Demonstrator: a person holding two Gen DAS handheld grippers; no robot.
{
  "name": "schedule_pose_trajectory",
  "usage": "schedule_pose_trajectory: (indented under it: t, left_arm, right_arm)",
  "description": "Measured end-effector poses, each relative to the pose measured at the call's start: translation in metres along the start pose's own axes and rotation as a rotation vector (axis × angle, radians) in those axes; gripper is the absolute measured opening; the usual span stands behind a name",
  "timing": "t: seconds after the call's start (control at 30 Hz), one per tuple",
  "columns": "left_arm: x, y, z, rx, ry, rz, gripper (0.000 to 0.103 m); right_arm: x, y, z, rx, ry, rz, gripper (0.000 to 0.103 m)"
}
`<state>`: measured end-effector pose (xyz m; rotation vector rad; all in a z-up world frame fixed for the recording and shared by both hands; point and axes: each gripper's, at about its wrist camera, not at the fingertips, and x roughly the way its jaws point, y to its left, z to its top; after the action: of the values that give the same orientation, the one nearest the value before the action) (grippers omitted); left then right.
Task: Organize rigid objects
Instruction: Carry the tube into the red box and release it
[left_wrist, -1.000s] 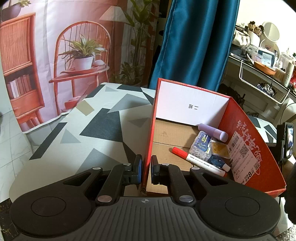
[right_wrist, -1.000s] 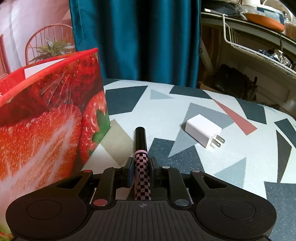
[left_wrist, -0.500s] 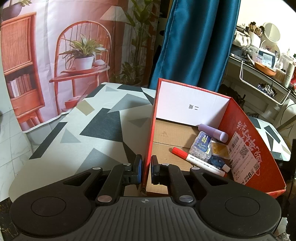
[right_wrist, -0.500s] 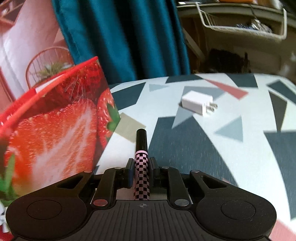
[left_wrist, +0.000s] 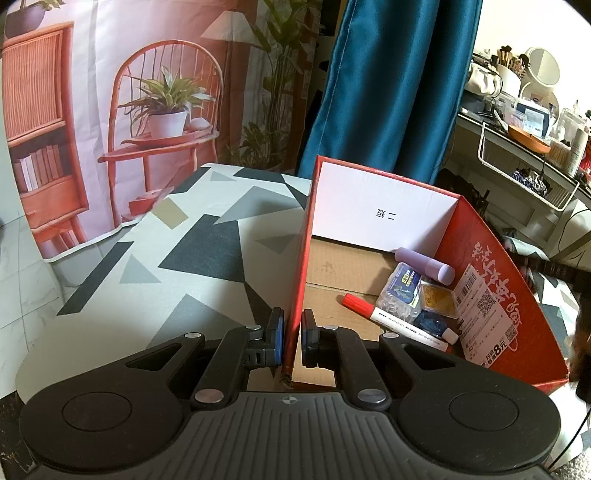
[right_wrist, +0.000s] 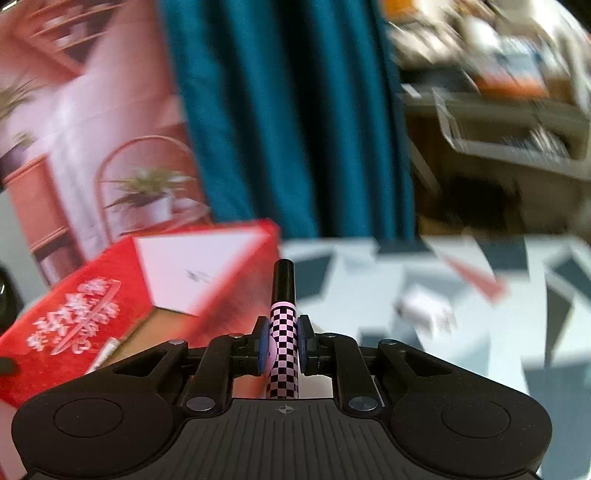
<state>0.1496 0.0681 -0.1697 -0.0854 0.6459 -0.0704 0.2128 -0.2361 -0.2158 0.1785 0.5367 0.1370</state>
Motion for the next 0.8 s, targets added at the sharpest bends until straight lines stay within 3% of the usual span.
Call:
schedule_pose_trajectory:
  t: [0.2, 0.4, 0.8]
  left_arm:
    - [0.0, 0.001, 0.0, -0.003, 0.0, -0.004, 0.01]
    - [0.0, 0.001, 0.0, -0.003, 0.0, -0.004, 0.01]
    - [0.002, 0.002, 0.0, -0.005, 0.006, -0.007, 0.01]
  right_arm:
    - [0.003, 0.052, 0.031, -0.271, -0.028, 0.085, 0.015]
    - [0.02, 0.088, 0.034, -0.459, 0.082, 0.191, 0.015]
    - [0.053, 0.088, 0.029, -0.482, 0.23, 0.196, 0.015]
